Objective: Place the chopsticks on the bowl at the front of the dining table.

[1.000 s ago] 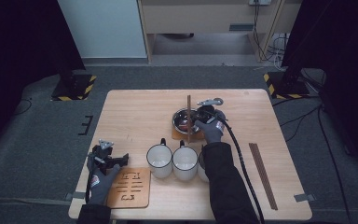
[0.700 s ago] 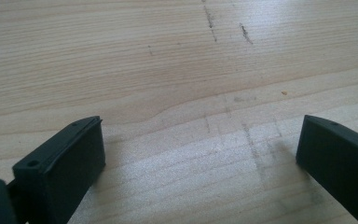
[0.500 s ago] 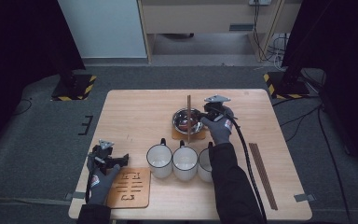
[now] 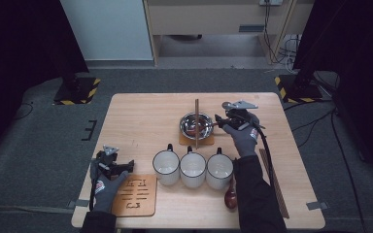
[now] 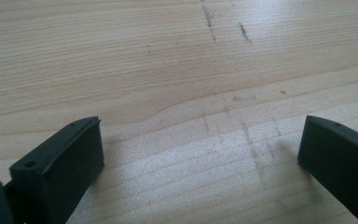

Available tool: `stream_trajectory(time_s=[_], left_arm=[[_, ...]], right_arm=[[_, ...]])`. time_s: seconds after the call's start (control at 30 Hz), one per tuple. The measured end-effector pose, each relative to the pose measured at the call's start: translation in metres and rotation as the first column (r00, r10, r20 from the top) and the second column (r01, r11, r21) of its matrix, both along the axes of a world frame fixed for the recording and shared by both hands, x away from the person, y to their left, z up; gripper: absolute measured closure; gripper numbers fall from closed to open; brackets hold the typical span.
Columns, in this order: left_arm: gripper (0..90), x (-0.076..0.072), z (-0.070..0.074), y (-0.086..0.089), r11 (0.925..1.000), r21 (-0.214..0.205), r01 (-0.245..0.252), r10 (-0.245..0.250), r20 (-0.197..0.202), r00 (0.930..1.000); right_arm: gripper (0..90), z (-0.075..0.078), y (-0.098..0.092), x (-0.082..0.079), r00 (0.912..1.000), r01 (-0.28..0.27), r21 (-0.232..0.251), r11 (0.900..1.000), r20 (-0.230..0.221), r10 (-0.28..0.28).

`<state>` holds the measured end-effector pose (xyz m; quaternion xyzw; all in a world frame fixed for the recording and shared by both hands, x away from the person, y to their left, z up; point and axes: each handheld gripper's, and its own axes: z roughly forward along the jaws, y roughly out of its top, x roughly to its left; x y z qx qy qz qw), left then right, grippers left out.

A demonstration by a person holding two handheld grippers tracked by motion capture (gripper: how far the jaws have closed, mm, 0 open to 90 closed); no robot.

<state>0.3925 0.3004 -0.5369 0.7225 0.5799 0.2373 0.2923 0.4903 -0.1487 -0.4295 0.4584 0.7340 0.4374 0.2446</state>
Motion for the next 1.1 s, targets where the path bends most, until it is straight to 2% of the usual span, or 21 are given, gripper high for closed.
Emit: stream_trajectory(time_s=[0.2,0.4,0.57,0.83,1.0,1.1], left_arm=[[0.0,0.000,0.000,0.000,1.0000,0.000,-0.002,0.002,0.000,1.0000],[0.0,0.000,0.000,0.000,1.0000,-0.001,-0.002,0.002,0.000,1.0000],[0.7,-0.001,0.000,0.000,1.0000,-0.004,-0.005,0.005,0.005,1.0000],[8.9,-0.004,0.001,0.002,0.9998,-0.009,-0.015,0.016,0.026,0.9995],[19.7,-0.006,0.004,0.001,0.9999,-0.011,-0.004,0.004,0.027,0.9996],[23.6,-0.007,0.005,0.000,0.9998,-0.018,0.010,-0.010,0.025,0.9996]], right_arm=[[47.6,-0.003,-0.025,-0.016,0.9999,0.015,-0.010,0.9998,-0.003,-0.015],[47.0,-0.013,-0.051,-0.034,0.9993,0.036,0.008,0.9993,-0.010,-0.036],[45.8,-0.023,-0.069,-0.047,0.9989,0.043,0.004,0.9991,-0.018,-0.043],[44.2,-0.044,-0.092,-0.065,0.9980,0.050,0.007,0.9987,-0.038,-0.050],[43.9,-0.056,-0.106,-0.076,0.9977,0.056,-0.003,0.9984,-0.039,-0.056],[43.6,-0.061,-0.115,-0.082,0.9963,0.077,-0.012,0.9969,-0.037,-0.078]])
